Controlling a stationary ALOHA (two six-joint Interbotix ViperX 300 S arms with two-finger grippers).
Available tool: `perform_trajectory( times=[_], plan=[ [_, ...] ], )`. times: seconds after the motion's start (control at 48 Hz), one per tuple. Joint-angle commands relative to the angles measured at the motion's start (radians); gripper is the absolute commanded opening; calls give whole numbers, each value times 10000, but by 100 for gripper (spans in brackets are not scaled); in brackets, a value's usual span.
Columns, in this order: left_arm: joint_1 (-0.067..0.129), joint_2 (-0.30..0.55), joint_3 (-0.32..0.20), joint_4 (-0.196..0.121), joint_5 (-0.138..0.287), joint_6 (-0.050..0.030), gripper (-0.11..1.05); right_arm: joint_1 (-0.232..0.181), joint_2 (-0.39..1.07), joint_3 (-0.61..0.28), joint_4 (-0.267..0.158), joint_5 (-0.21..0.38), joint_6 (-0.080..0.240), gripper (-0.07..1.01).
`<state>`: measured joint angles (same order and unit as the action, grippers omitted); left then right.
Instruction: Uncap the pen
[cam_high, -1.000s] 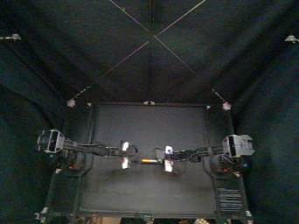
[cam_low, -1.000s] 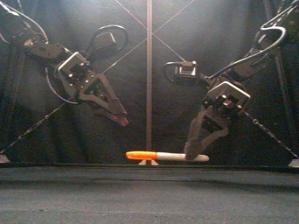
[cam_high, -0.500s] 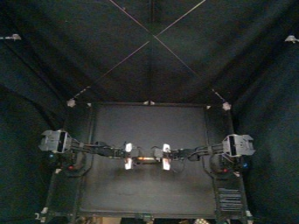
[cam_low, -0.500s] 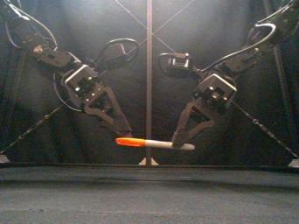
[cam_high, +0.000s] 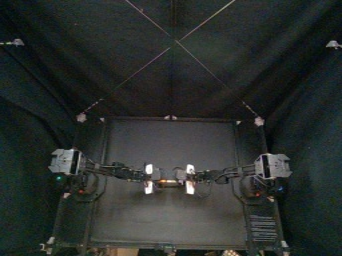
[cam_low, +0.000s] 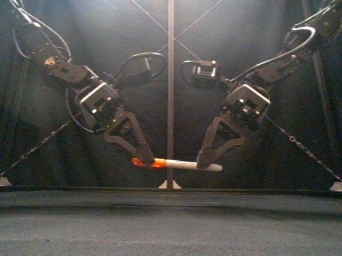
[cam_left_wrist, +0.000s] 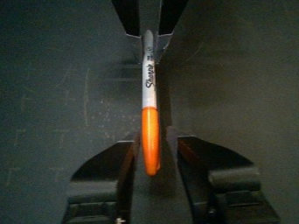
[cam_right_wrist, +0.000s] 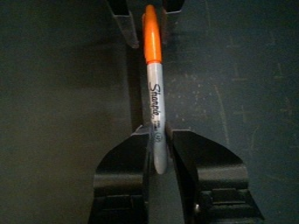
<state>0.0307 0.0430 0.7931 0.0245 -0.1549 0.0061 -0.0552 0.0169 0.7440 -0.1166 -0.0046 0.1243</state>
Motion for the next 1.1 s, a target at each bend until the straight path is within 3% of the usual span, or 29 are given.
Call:
perform_trajectory(
  times=[0.021, 0.188, 0.438, 0.667, 0.833, 0.958, 1.104],
  plan=[
    [107, -138, -138, 15, -46, 0, 48, -31, -522, -107, 0, -77, 31, 54],
    [261, -552, 215, 15, -46, 15, 47, -31, -1012, 399, 61, -215, 46, 54],
    [307, -1534, 1074, 123, -153, 15, 47, -215, -1917, 1580, 368, -828, 61, 54],
    [353, -2132, 1519, 291, -276, 15, 47, -399, -2700, 2608, 430, -1825, 61, 54],
    [414, -2485, 1841, 368, -644, 15, 47, -414, -3037, 3191, 414, -2777, 46, 54],
    [430, -2777, 2117, 353, -1012, 0, 47, -476, -3083, 3267, 383, -2869, 31, 54],
    [399, -2961, 2301, 322, -1104, -15, 47, -476, -3083, 3267, 368, -2869, -15, 54]
  ],
)
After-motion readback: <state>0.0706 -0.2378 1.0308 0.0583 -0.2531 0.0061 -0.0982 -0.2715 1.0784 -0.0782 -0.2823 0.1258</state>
